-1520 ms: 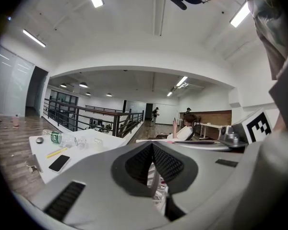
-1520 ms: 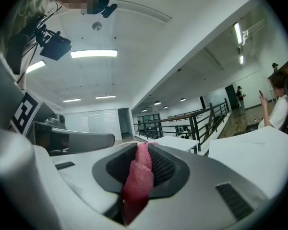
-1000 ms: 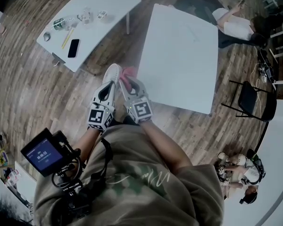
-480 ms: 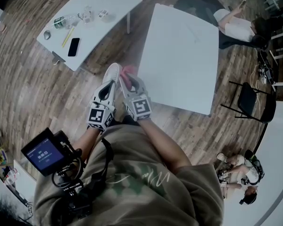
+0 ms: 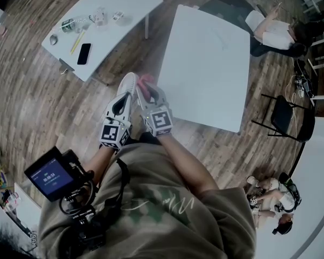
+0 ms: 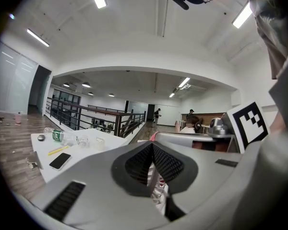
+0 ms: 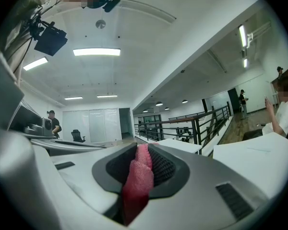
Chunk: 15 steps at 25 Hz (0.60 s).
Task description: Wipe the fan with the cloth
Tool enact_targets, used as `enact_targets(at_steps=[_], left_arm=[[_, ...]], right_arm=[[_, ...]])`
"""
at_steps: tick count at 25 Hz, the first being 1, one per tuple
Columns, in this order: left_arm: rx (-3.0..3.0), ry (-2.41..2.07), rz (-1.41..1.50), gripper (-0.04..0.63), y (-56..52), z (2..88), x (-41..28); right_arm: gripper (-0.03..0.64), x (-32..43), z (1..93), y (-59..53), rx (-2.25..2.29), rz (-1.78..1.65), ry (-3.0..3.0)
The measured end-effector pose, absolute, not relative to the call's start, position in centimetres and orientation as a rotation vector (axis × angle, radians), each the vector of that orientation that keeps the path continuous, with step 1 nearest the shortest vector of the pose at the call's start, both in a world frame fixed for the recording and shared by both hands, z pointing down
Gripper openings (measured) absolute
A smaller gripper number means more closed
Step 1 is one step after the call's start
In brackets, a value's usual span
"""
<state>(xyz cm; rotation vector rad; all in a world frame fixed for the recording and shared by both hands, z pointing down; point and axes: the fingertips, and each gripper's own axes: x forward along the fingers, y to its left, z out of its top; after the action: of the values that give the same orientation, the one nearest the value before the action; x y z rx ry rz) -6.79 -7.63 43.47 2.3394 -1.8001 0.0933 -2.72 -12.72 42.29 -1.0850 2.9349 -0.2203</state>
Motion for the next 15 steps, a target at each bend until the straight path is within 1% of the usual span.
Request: enact_targets(at_steps=[15], left_arm=[[2.355, -1.765, 0.09, 0.02, -7.7, 43.6, -6.1]], right_arm=[[0.094, -2.6, 42.5, -14.2, -1.086, -0.214, 2.955]])
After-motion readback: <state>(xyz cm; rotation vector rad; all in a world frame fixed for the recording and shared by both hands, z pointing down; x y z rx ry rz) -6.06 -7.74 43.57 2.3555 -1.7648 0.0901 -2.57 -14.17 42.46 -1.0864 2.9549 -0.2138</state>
